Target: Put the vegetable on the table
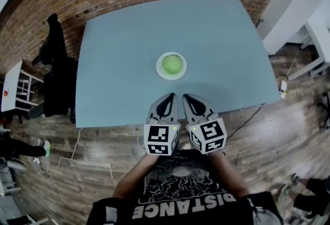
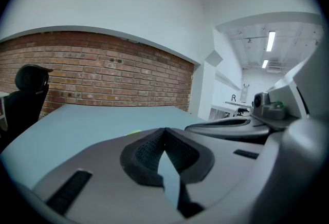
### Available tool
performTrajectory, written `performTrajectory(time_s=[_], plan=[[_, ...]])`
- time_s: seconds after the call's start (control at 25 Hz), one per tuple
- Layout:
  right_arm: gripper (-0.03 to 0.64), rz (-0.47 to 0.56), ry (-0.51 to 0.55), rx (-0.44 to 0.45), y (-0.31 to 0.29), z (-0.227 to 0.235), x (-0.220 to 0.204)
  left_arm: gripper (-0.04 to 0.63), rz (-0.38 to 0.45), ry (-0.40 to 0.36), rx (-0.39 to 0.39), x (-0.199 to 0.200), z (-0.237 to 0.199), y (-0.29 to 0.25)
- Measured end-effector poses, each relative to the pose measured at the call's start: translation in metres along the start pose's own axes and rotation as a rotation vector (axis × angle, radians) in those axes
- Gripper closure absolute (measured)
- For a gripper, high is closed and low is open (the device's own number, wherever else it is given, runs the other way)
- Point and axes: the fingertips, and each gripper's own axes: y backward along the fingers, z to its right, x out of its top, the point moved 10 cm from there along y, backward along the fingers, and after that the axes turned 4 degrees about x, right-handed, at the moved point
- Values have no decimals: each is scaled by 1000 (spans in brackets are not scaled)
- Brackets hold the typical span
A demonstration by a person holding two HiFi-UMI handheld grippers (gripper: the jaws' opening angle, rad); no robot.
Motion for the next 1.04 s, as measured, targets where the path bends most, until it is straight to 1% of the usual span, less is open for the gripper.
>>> performTrajectory(time_s=[0.44, 1.04], plan=[[607, 10, 20, 16, 9, -11, -4, 595, 17, -5, 22, -5, 5, 17], [607, 18, 19, 6, 15, -11, -6, 594, 7, -13, 16, -5, 9, 18]])
